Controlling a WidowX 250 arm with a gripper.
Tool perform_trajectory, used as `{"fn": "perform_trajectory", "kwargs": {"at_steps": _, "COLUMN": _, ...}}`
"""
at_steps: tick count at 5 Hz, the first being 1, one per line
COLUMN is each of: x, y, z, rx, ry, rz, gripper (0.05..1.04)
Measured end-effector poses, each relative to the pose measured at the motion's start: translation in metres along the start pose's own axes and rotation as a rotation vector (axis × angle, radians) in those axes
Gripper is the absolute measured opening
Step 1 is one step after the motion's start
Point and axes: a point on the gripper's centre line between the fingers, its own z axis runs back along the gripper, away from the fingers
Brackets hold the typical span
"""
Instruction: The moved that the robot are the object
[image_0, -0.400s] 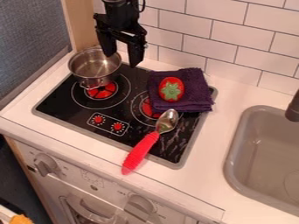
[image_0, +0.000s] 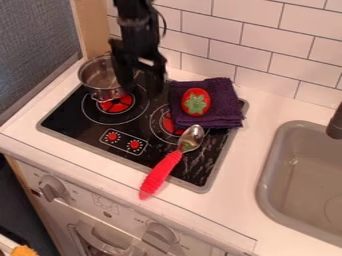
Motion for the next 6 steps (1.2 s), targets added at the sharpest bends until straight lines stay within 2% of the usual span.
{"fn": "perform_trajectory", "kwargs": {"at_steps": 1, "x": -0.024, "y": -0.019, "z": 0.012, "rx": 0.048, "ry": -0.010, "rz": -0.072, "gripper": 1.001}}
{"fn": "perform_trajectory", "kwargs": {"at_steps": 2, "x": -0.042, "y": -0.034, "z": 0.016, "rx": 0.099, "ry": -0.002, "rz": -0.099, "gripper": 1.001}}
{"fn": "perform_trajectory", "kwargs": {"at_steps": 3, "x": -0.054, "y": -0.050, "z": 0.005, "rx": 0.103, "ry": 0.021, "rz": -0.080, "gripper": 1.001}}
{"fn": "perform_trajectory", "kwargs": {"at_steps": 4, "x": -0.058, "y": -0.070, "z": -0.015, "rx": 0.119, "ry": 0.045, "rz": -0.039, "gripper": 1.001}}
{"fn": "perform_trajectory", "kwargs": {"at_steps": 5, "x": -0.061, "y": -0.082, "z": -0.026, "rx": 0.119, "ry": 0.045, "rz": 0.015, "gripper": 1.001}}
{"fn": "perform_trajectory", "kwargs": {"at_steps": 6, "x": -0.067, "y": -0.089, "z": -0.033, "rx": 0.099, "ry": 0.039, "rz": 0.066, "gripper": 1.001}}
